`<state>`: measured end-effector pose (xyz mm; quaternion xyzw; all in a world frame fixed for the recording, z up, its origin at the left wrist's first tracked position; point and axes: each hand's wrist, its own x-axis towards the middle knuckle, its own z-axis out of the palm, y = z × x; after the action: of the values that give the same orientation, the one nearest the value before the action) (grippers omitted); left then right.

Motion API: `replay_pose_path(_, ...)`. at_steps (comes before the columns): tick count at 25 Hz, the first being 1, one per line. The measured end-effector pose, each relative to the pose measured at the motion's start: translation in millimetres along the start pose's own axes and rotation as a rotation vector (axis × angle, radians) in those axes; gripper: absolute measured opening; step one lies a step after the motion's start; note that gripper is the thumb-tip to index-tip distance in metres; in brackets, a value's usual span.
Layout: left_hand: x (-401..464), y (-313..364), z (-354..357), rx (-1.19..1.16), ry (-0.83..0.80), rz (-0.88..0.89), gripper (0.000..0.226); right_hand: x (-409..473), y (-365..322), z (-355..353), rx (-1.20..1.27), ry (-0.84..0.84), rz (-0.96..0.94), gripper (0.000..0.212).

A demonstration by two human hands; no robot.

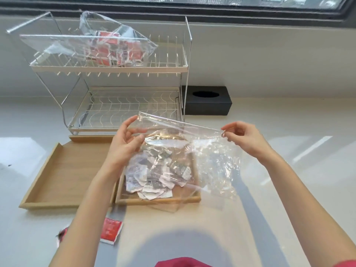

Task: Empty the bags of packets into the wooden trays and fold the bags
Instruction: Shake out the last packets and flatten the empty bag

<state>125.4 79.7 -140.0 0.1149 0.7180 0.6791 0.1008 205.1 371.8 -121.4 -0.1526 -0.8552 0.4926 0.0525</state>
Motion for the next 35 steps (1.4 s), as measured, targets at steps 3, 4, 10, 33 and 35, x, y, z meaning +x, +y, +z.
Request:
replay_pose_path(3,5,0,44,-0.009,0.044,-0.026,0.05,16,13,-36,-0.03,0.029,-0.031,0.023)
replay_pose_path(4,8,-1,58,-0.005,0.057,-0.023,0.051,24,17,-48,-0.041,0.037,-0.043,0.024)
replay_pose_path(10,39,-10,138,0.121,0.156,-0.01,0.046,87,51,-98,-0.251,0.098,-0.081,0.021)
replay_pose_path(33,115,-120,234,1.157,-0.03,0.017,0.063,127,182,-19,-0.657,-0.086,-0.105,0.061)
replay_pose_path(35,109,-130,240,1.184,-0.124,-0.075,0.063,120,189,-12,-0.637,-0.146,-0.067,0.061)
